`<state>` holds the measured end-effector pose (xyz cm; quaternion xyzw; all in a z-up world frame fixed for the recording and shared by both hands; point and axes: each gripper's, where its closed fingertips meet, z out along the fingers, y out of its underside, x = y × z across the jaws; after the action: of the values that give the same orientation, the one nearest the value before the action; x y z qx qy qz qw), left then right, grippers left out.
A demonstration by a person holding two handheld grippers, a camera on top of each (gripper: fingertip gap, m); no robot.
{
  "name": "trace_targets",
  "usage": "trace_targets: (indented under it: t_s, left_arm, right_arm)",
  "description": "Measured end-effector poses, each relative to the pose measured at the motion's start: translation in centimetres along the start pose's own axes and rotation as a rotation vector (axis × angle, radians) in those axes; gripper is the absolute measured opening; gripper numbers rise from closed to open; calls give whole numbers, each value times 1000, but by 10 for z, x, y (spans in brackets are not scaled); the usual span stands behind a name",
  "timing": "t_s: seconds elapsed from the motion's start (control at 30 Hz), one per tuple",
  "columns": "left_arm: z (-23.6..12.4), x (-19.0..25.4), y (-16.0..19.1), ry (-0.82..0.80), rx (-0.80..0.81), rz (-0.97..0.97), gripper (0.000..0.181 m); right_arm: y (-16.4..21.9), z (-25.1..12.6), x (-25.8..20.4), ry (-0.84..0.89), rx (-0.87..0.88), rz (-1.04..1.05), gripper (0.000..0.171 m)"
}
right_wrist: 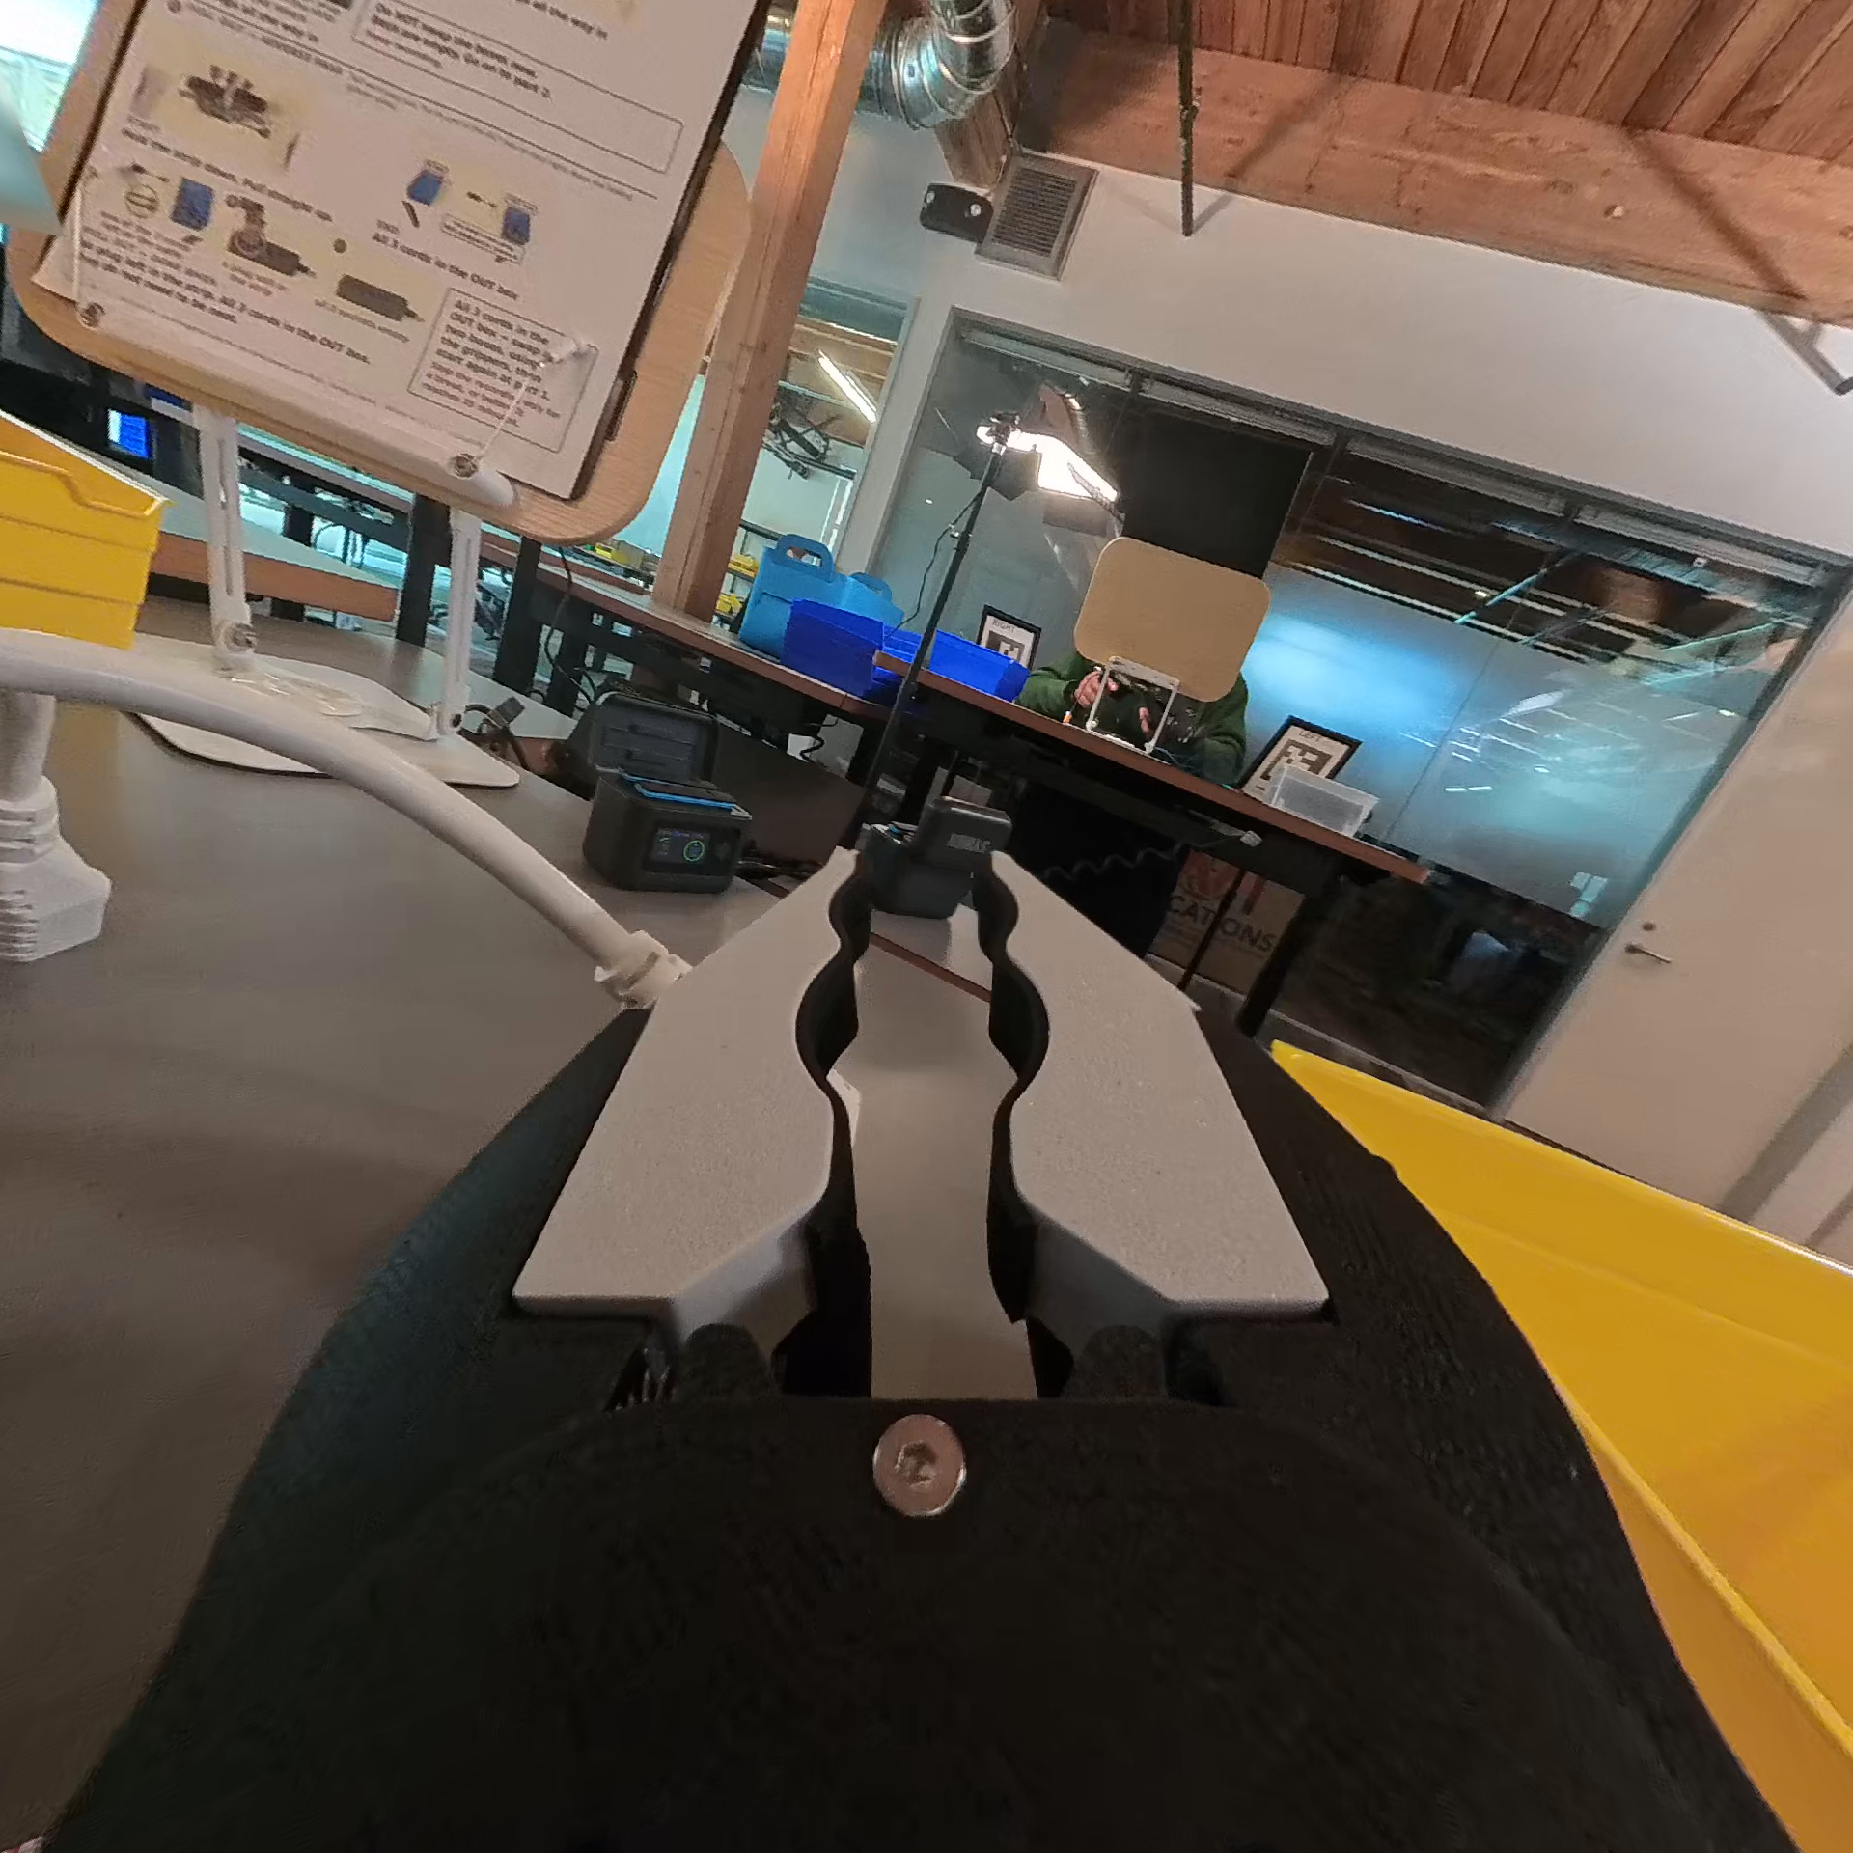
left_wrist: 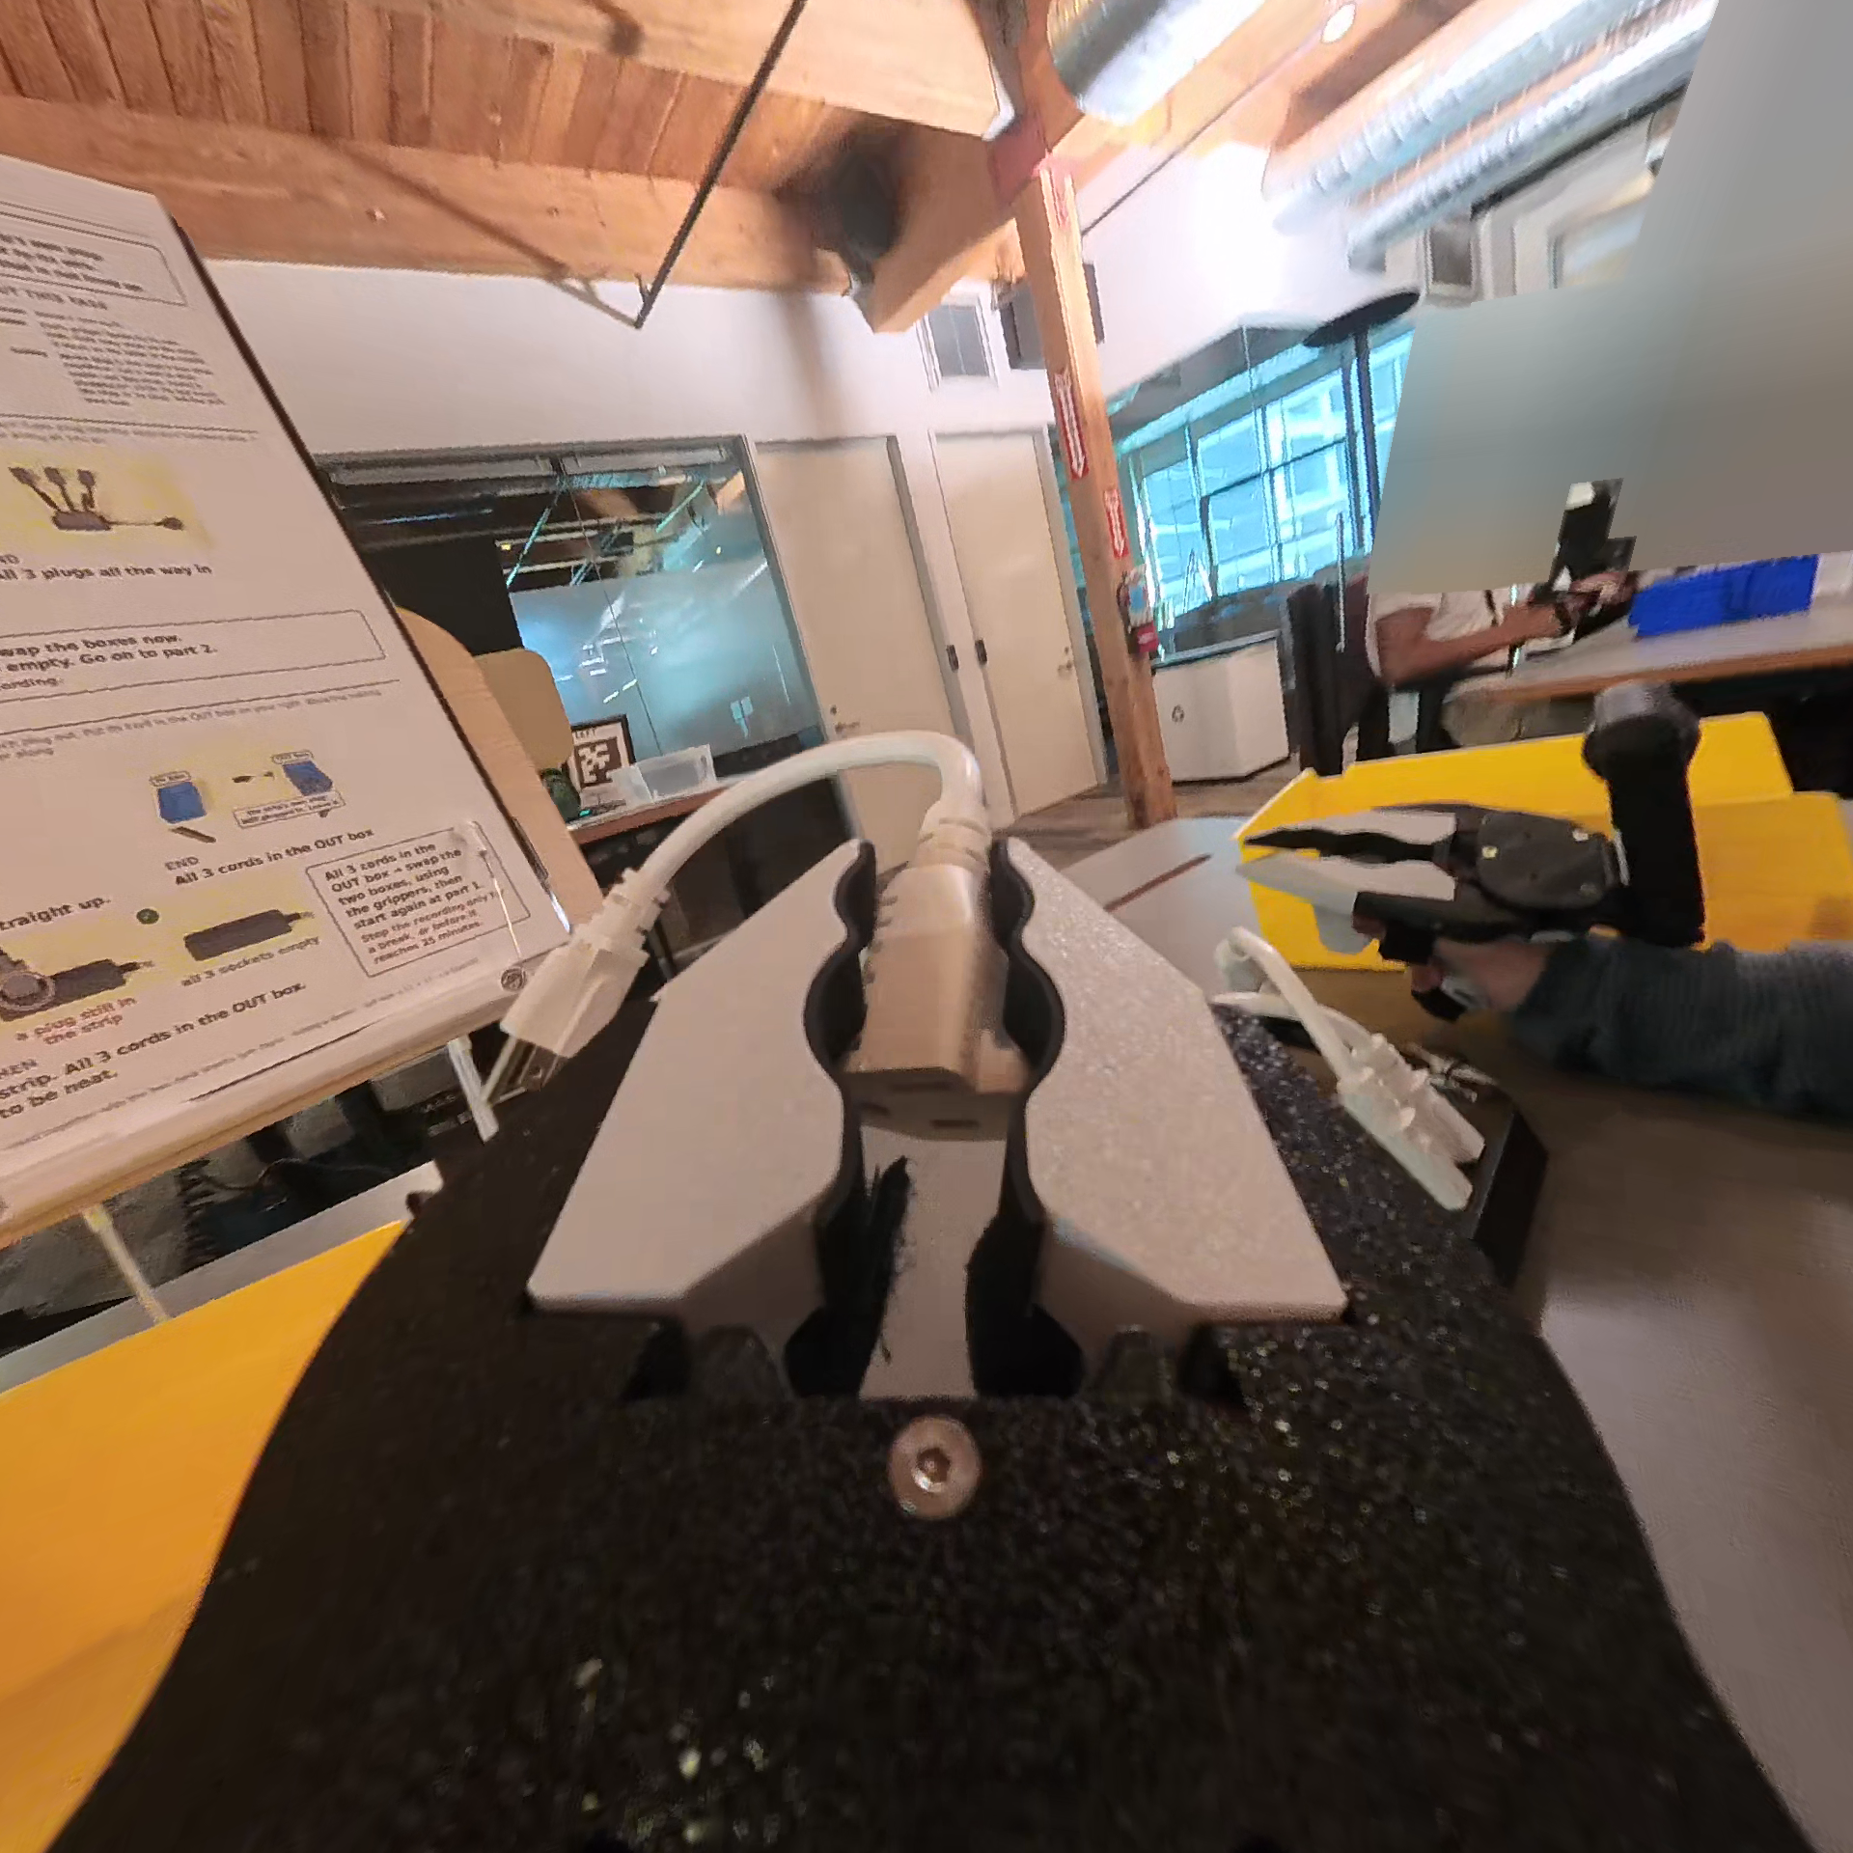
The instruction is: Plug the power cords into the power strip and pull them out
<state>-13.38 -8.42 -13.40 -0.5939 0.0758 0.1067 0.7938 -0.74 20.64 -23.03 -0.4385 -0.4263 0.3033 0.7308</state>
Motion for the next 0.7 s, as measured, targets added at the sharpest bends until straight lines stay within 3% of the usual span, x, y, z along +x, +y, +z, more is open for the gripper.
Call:
trace_targets:
  t_s: [0.2,0.33,0.5,0.7]
  left_arm:
    - [-2,-12,-19,25,138,-166,21]
    - [-5,-12,-25,90,175,-260,21]
    - [-3,-6,-30,162,190,-328,20]
    - [5,7,-33,292,185,-506,21]
  right_arm:
    - [-20,-5,5,36,47,-183,19]
    - [-83,-17,6,74,164,-261,22]
    - [-166,-22,-55,-131,247,-255,25]
    - [-192,-12,-135,-449,128,-287,35]
